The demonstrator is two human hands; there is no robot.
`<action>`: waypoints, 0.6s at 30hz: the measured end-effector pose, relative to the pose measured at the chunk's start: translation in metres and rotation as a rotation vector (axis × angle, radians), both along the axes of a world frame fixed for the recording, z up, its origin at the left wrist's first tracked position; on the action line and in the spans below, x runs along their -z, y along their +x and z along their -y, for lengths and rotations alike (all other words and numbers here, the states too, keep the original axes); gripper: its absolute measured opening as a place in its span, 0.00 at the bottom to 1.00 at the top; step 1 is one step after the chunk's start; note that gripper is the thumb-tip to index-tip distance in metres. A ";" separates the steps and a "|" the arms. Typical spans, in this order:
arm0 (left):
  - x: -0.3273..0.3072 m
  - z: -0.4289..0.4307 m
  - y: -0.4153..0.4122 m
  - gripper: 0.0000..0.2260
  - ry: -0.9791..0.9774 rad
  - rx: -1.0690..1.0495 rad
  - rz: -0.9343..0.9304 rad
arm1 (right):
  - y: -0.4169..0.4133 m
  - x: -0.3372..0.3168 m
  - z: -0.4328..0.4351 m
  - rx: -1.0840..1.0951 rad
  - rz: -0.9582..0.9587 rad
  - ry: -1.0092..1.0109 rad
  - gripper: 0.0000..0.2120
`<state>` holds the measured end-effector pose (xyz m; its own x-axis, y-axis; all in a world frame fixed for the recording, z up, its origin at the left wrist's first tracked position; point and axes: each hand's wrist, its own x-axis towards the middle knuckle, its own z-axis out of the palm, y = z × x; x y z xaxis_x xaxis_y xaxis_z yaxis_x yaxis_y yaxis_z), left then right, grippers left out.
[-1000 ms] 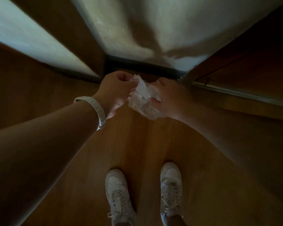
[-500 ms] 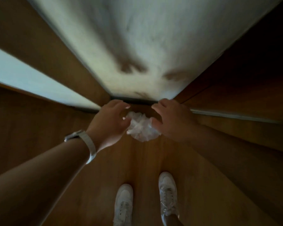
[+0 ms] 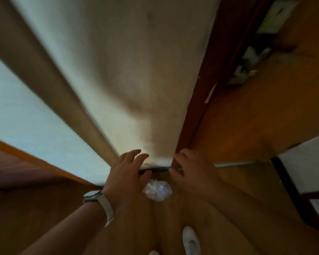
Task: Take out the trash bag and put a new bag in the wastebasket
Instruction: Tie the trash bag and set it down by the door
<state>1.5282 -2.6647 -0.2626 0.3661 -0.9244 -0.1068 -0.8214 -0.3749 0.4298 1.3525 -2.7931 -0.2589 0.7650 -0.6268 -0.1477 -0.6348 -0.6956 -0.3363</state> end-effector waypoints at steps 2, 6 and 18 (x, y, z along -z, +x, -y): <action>-0.041 -0.006 -0.008 0.23 -0.063 0.017 0.023 | -0.015 -0.045 -0.012 0.038 0.002 -0.039 0.24; -0.105 -0.020 -0.027 0.24 -0.161 0.072 0.064 | -0.041 -0.124 -0.036 0.093 0.009 -0.084 0.23; -0.194 -0.022 -0.095 0.22 -0.310 0.327 0.175 | -0.132 -0.234 -0.090 0.322 0.066 -0.190 0.27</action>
